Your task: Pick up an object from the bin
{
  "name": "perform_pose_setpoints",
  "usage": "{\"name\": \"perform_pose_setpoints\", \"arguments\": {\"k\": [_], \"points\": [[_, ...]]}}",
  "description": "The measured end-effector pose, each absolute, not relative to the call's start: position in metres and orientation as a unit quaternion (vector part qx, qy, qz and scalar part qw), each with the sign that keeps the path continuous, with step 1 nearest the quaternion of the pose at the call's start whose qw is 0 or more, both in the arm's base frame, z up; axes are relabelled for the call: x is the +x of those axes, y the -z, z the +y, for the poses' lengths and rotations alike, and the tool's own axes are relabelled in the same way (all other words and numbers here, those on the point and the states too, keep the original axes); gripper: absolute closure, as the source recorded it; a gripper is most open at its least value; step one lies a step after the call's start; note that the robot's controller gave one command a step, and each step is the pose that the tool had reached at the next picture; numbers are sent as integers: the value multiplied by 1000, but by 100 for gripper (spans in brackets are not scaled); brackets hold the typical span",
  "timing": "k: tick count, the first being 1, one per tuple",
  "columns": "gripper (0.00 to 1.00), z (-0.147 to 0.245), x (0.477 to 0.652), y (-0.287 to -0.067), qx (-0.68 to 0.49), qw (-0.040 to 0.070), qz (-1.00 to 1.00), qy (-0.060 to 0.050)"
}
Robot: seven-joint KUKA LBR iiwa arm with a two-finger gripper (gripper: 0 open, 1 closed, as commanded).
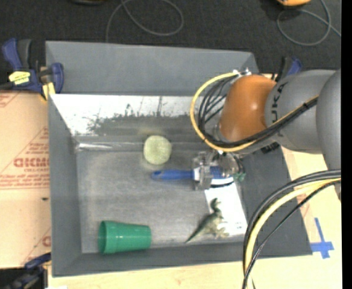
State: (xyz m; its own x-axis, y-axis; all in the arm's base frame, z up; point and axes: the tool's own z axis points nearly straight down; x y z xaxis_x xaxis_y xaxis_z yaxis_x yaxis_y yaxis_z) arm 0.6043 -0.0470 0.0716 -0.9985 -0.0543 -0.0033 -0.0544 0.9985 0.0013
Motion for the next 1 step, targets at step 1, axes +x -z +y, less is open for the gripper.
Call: {"name": "perform_pose_setpoints", "arguments": {"k": [1], "points": [[100, -47, 604, -72, -27, 2, 1000, -1]]}}
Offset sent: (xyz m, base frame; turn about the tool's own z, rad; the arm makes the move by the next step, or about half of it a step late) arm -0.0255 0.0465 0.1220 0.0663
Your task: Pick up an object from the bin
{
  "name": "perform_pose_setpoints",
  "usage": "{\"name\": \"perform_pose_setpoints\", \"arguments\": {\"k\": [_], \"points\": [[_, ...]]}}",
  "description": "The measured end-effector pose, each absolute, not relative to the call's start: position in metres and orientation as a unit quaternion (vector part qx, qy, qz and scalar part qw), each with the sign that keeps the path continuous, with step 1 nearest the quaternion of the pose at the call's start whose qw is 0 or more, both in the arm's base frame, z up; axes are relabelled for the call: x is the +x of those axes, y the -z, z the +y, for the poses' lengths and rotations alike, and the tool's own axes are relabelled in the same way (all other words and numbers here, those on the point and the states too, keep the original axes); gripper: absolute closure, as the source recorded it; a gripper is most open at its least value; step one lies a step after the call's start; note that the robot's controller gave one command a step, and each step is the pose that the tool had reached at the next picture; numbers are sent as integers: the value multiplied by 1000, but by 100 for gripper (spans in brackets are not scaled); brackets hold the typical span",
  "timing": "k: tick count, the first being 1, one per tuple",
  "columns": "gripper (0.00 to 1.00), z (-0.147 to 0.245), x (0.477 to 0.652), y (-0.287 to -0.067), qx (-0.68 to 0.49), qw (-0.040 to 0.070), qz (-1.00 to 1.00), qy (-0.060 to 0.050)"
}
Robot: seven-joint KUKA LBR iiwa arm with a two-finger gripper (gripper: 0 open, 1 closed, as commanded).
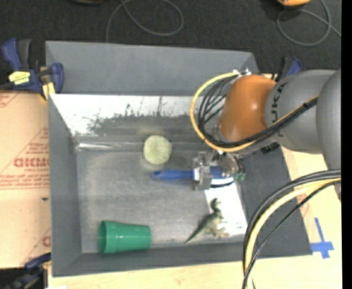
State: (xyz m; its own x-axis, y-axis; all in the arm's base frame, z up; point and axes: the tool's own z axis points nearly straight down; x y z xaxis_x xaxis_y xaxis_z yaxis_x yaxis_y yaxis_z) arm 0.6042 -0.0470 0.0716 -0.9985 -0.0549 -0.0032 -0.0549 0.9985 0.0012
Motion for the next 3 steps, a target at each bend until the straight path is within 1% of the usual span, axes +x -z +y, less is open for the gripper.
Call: {"name": "perform_pose_setpoints", "arguments": {"k": [1, 2, 3], "points": [[100, -29, 591, -117, -12, -3, 1000, 0], [100, -66, 597, -121, -25, 4, 1000, -1], [100, -89, 598, -115, -22, 0, 1000, 0]]}}
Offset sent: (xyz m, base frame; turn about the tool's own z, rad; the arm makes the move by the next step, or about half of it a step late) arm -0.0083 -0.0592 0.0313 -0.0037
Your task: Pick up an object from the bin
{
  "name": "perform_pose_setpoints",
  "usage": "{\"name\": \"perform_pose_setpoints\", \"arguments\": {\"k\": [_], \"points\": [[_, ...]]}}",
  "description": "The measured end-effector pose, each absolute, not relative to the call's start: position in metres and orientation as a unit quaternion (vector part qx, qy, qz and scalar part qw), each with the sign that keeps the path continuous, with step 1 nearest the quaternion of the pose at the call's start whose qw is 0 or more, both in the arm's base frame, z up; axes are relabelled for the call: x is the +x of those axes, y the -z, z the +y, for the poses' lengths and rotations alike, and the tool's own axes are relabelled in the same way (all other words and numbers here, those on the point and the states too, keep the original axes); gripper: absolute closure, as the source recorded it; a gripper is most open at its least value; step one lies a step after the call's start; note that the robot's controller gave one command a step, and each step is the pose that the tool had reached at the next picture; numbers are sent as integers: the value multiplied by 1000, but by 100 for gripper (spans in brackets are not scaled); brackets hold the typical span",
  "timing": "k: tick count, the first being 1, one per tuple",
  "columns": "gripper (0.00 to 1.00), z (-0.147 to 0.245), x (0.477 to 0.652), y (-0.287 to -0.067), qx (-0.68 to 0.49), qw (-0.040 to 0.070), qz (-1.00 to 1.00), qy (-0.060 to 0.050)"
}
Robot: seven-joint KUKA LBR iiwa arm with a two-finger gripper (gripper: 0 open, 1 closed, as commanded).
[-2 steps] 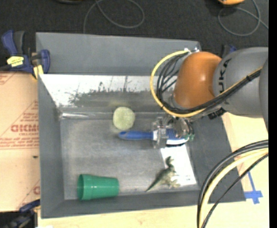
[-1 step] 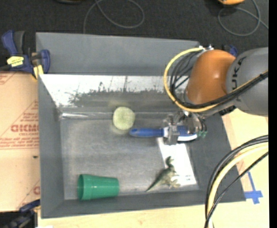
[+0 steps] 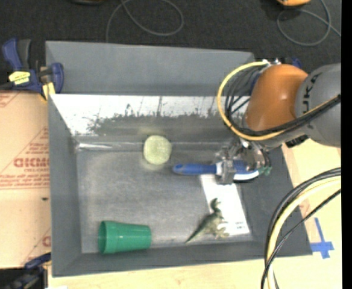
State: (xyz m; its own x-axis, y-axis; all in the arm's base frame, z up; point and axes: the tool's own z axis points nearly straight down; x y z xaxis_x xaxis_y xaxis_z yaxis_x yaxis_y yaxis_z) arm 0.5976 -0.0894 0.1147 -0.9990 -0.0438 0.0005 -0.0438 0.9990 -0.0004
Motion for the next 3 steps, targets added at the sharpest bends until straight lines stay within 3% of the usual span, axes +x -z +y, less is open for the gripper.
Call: {"name": "perform_pose_setpoints", "arguments": {"k": [1, 2, 3], "points": [[100, -78, 608, -144, 94, -2, -996, -2], [100, -71, 593, -193, 117, 2, -993, 1], [100, -100, 607, -224, 76, -7, -997, -1]]}}
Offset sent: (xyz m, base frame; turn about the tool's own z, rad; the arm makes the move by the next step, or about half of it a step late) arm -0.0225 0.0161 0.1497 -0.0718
